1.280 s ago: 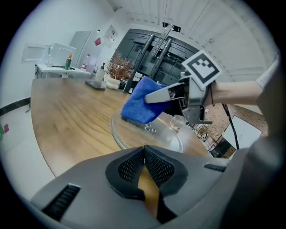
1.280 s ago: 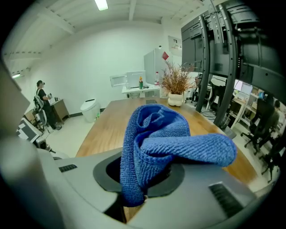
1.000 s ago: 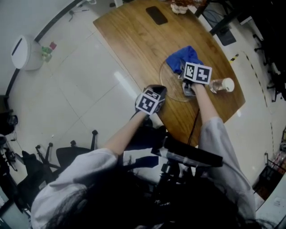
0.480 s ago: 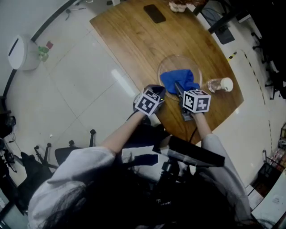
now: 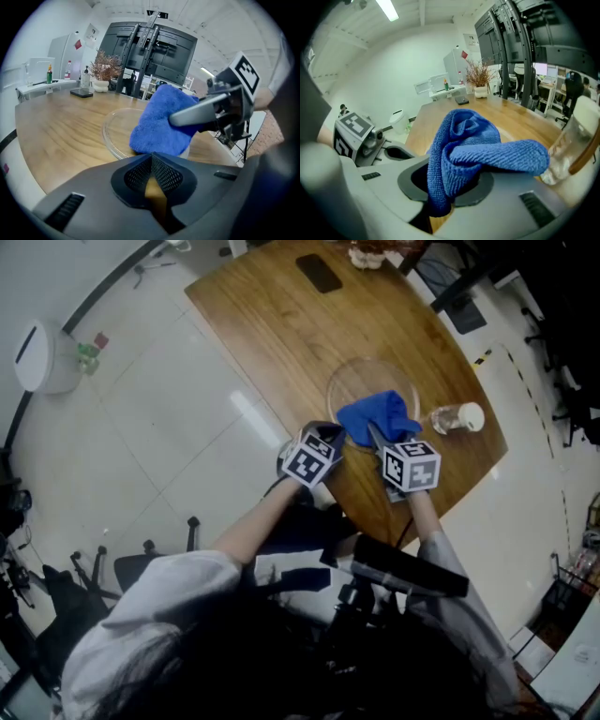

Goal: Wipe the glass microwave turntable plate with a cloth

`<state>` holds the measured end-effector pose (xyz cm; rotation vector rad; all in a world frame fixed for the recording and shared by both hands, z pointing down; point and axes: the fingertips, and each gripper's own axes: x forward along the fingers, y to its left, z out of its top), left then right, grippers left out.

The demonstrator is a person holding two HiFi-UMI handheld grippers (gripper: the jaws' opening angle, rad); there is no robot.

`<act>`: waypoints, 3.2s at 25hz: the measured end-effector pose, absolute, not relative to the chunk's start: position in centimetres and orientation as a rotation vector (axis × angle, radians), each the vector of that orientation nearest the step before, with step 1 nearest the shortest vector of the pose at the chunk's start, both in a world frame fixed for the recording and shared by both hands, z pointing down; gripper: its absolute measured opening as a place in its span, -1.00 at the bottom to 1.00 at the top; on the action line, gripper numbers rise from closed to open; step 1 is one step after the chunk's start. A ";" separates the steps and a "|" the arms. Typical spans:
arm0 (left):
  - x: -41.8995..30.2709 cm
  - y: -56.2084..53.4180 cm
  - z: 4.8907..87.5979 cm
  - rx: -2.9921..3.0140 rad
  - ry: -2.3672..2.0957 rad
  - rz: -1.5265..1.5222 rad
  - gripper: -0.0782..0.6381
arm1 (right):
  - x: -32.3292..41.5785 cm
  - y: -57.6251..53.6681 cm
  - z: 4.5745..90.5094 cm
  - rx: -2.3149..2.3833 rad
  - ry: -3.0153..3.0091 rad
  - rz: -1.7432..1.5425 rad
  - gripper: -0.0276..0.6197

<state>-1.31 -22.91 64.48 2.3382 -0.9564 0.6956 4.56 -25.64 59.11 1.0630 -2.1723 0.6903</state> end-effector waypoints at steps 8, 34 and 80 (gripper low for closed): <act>-1.2 -23.2 64.5 2.334 -0.985 0.679 -0.79 | 8.3 -37.9 57.2 1.240 -2.007 0.376 -0.64; -1.5 -23.1 64.8 2.309 -0.989 0.699 -0.79 | 8.1 -19.8 60.4 1.167 -2.054 0.589 -0.64; -2.1 -23.4 65.0 2.299 -1.136 0.743 -0.79 | 12.7 -17.0 60.5 1.373 -1.978 0.565 -0.64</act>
